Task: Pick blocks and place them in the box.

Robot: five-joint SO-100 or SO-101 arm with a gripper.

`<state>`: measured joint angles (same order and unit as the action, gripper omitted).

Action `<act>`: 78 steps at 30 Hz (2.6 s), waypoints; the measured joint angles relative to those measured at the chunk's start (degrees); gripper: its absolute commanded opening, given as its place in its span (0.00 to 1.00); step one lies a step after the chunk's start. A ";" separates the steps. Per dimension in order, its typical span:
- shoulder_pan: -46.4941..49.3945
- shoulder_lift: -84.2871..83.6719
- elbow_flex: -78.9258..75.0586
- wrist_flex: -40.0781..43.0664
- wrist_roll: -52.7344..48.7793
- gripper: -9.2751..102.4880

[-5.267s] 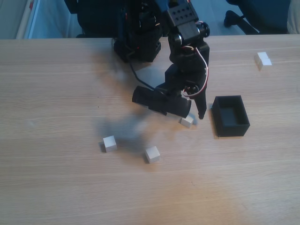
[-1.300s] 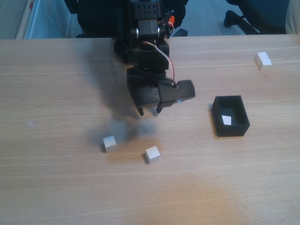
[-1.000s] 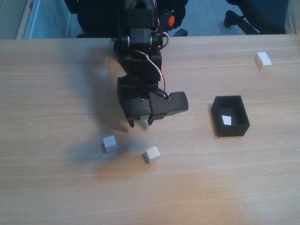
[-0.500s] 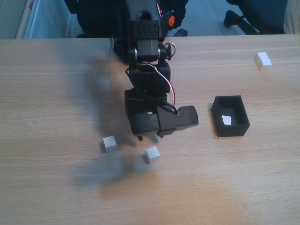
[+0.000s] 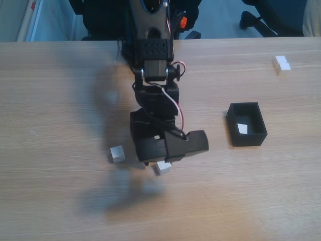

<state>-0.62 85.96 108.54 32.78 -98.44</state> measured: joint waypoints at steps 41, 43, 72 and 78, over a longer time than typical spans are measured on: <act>-17.58 28.74 0.53 38.94 12.04 0.08; -22.68 30.76 0.53 42.19 16.35 0.08; -41.31 2.90 -28.13 39.02 42.01 0.31; -40.69 2.90 -28.13 38.76 42.10 0.18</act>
<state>-41.31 88.86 80.42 71.54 -56.34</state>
